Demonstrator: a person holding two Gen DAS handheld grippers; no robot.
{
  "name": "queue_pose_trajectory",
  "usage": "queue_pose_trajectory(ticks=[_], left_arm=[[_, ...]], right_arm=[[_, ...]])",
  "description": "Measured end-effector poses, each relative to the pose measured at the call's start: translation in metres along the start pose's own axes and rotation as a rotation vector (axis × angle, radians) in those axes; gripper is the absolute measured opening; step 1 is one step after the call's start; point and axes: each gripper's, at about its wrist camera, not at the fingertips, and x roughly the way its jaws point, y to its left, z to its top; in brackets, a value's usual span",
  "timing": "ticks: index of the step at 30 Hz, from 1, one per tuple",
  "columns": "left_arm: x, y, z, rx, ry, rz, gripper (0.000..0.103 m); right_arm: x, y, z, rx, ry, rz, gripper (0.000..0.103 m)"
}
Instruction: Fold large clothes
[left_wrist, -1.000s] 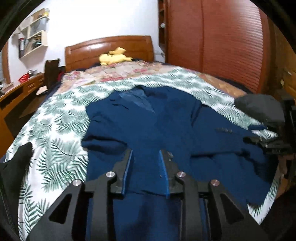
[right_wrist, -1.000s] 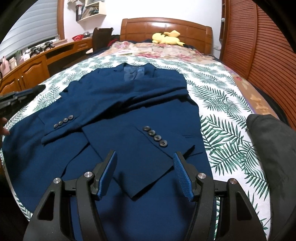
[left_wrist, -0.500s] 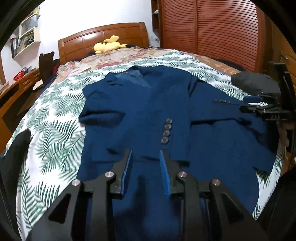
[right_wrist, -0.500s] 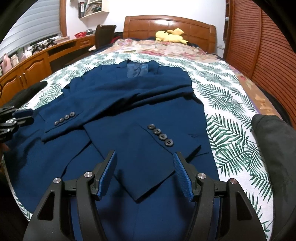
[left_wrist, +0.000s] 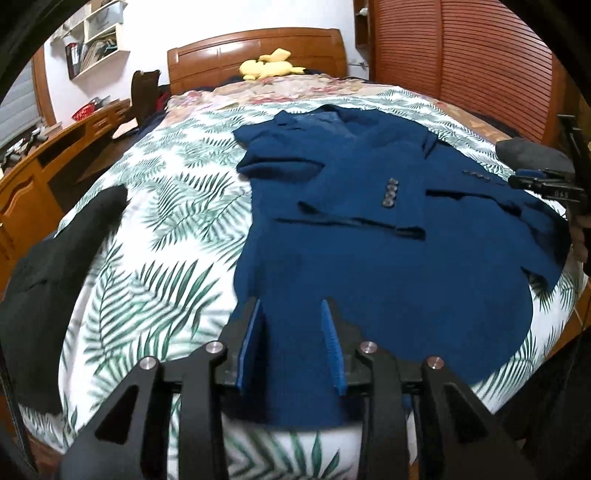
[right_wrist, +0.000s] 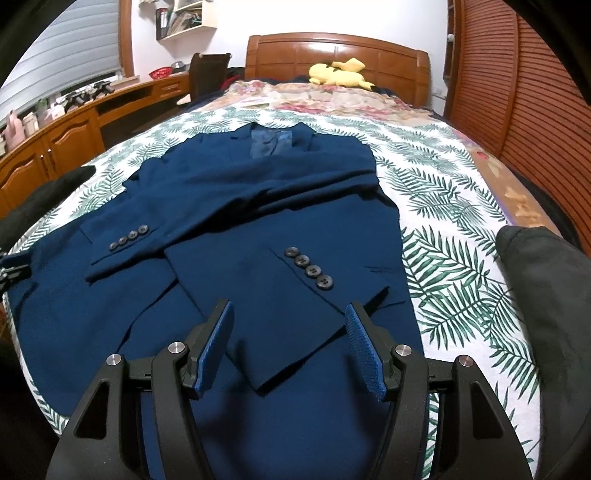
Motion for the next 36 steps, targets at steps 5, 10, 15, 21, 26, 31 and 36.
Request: queue_pose_trajectory(ticks=[5, 10, 15, 21, 26, 31, 36], left_arm=[[-0.002, 0.003, -0.012, 0.003, 0.029, 0.019, 0.032], [-0.009, 0.006, -0.014, -0.023, 0.018, 0.024, 0.032], [-0.024, 0.006, -0.013, -0.022, -0.013, 0.029, 0.033], [-0.024, 0.021, -0.014, -0.034, -0.024, 0.062, 0.033], [-0.006, 0.033, -0.02, -0.058, 0.018, 0.075, 0.034], [0.007, 0.036, -0.026, -0.066, 0.03, 0.069, 0.039], [0.012, 0.043, -0.026, -0.087, 0.031, 0.043, 0.043]], right_arm=[[-0.006, -0.002, -0.001, 0.004, -0.012, 0.0, 0.064], [-0.009, -0.003, -0.002, 0.01, -0.017, -0.001, 0.064], [-0.019, 0.0, -0.007, 0.002, -0.023, -0.026, 0.064], [-0.026, -0.002, -0.038, -0.04, 0.036, -0.06, 0.064], [-0.039, -0.028, -0.059, -0.003, 0.069, -0.107, 0.064], [-0.039, -0.059, -0.067, 0.068, 0.12, -0.113, 0.064], [-0.034, -0.067, -0.078, 0.127, 0.147, -0.045, 0.065]])
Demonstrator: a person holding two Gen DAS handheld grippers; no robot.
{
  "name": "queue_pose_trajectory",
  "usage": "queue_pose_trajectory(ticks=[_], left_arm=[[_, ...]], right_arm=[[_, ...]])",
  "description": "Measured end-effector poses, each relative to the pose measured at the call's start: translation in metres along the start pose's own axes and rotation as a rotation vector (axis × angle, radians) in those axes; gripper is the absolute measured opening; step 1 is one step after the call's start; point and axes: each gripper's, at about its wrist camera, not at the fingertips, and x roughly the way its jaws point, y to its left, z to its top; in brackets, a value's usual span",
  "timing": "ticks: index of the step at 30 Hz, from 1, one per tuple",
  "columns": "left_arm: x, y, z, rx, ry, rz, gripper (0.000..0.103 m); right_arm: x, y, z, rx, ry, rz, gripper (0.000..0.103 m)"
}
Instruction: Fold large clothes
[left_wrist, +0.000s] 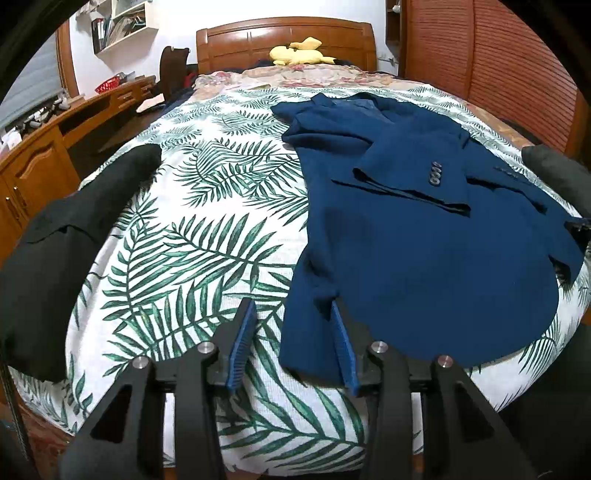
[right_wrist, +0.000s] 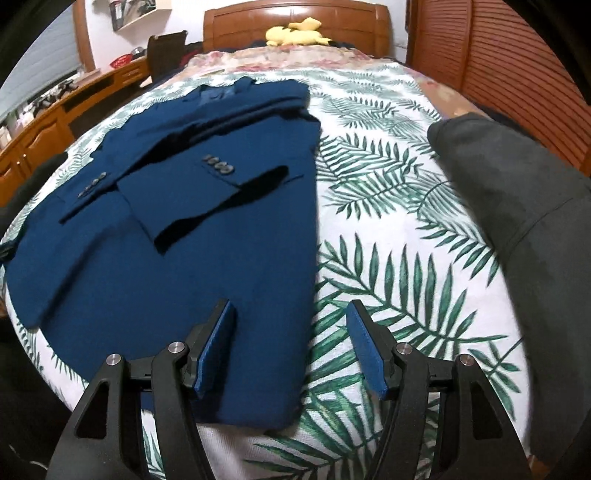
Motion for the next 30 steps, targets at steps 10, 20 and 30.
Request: queue_pose_trajectory(ticks=[10, 20, 30], left_arm=[[0.015, 0.005, 0.006, -0.014, 0.014, 0.038, 0.062], [0.005, 0.002, 0.004, -0.02, 0.001, -0.023, 0.033], [-0.052, -0.008, 0.032, 0.009, -0.093, -0.106, 0.002]], right_arm=[[-0.002, 0.022, -0.002, -0.05, -0.015, 0.038, 0.05], [-0.005, 0.021, 0.0, -0.045, -0.046, 0.11, 0.01], [-0.045, 0.022, 0.026, 0.031, -0.194, 0.198, 0.005]])
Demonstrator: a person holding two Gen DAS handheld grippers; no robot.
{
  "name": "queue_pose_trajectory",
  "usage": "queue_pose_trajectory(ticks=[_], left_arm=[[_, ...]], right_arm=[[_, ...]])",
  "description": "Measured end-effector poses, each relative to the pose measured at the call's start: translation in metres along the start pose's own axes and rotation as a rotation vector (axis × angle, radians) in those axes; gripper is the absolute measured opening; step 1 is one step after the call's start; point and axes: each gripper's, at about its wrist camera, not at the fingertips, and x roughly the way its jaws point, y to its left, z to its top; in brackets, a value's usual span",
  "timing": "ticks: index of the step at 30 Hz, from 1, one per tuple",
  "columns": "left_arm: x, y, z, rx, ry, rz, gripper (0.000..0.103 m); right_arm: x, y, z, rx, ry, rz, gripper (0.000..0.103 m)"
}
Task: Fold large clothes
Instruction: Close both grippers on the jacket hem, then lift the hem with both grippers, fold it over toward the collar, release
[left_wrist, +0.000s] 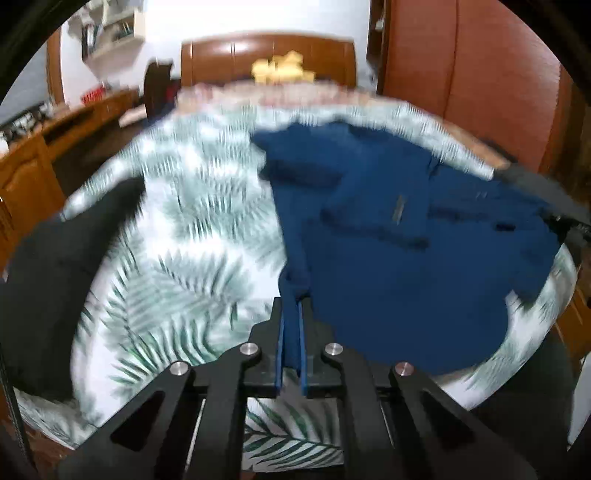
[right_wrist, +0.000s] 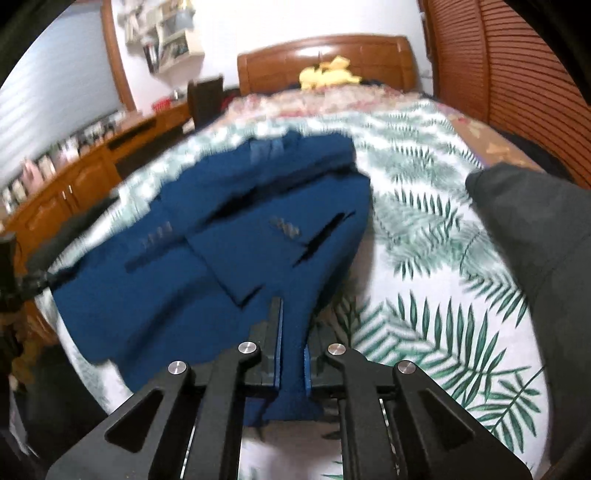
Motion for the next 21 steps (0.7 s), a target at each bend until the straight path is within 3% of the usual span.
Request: queue_pose_trajectory(ticks=[5, 11, 21], left_arm=[[-0.079, -0.02, 0.052, 0.042, -0.179, -0.003, 0.002], [-0.159, -0.029, 0.092, 0.078, -0.33, -0.004, 0.002], [-0.267, -0.035, 0.119, 0.102, -0.517, -0.01, 0.002]], right_arm=[[-0.05, 0.018, 0.041, 0.02, -0.132, 0.047, 0.005], [-0.127, 0.06, 0.077, -0.066, -0.277, 0.079, 0.004], [-0.269, 0.104, 0.105, -0.181, -0.491, 0.077, 0.004]])
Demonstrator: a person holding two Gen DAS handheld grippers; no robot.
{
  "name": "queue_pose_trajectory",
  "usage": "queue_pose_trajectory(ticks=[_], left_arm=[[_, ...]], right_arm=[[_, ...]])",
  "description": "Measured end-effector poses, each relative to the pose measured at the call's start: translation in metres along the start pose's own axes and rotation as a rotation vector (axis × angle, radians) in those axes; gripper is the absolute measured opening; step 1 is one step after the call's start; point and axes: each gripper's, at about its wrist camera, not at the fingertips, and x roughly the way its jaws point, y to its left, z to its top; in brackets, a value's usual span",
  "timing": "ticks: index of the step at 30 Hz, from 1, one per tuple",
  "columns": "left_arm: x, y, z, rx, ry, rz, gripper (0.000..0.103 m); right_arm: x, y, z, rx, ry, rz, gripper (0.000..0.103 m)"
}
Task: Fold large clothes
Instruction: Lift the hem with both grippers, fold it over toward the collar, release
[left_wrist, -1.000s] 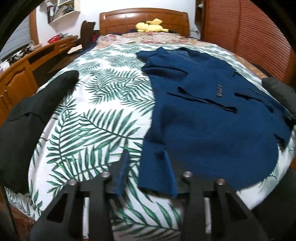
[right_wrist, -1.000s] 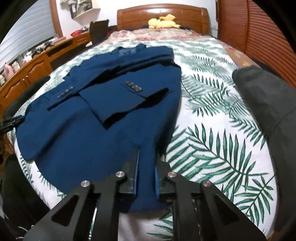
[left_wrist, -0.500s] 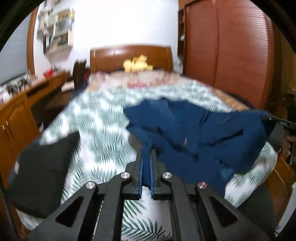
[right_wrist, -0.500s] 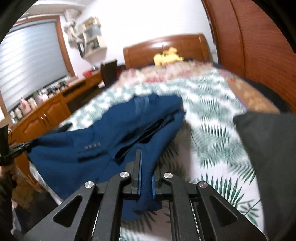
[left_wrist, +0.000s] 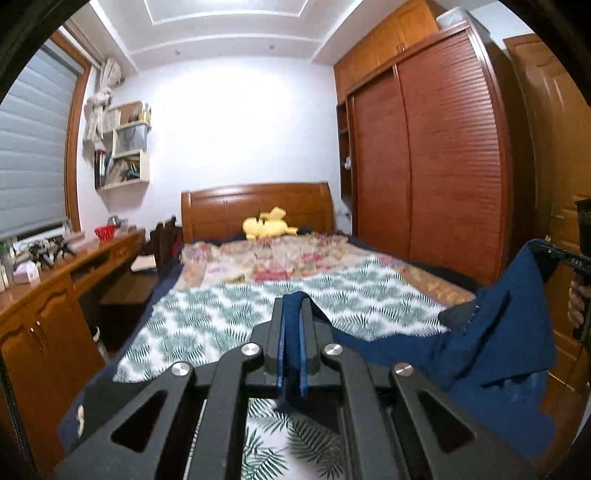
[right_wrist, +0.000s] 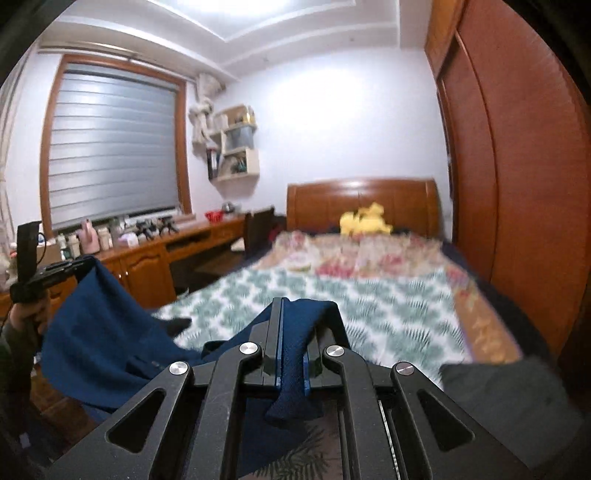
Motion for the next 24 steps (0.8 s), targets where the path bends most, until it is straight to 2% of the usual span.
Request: queue_pose_trajectory(ticks=[3, 6, 9, 16, 19, 21, 24], left_arm=[[0.005, 0.004, 0.005, 0.0, 0.001, 0.019, 0.002], [0.032, 0.008, -0.003, -0.012, 0.044, 0.017, 0.002], [0.073, 0.008, -0.019, -0.004, 0.102, 0.042, 0.002], [0.182, 0.008, -0.056, 0.008, 0.227, 0.097, 0.002], [0.215, 0.009, -0.067, 0.0, 0.278, 0.087, 0.002], [0.233, 0.005, -0.076, -0.006, 0.321, 0.041, 0.004], [0.253, -0.003, -0.089, -0.013, 0.368, 0.023, 0.006]], right_arm=[[-0.017, 0.003, 0.011, -0.02, -0.031, -0.015, 0.005], [-0.006, -0.004, 0.009, -0.024, -0.006, -0.055, 0.005], [0.028, -0.016, -0.006, -0.024, 0.06, -0.092, 0.005], [0.14, -0.061, -0.046, -0.019, 0.222, -0.178, 0.005], [0.185, -0.082, -0.061, -0.01, 0.283, -0.219, 0.006], [0.204, -0.092, -0.07, -0.001, 0.324, -0.213, 0.006], [0.23, -0.096, -0.092, -0.029, 0.394, -0.247, 0.017]])
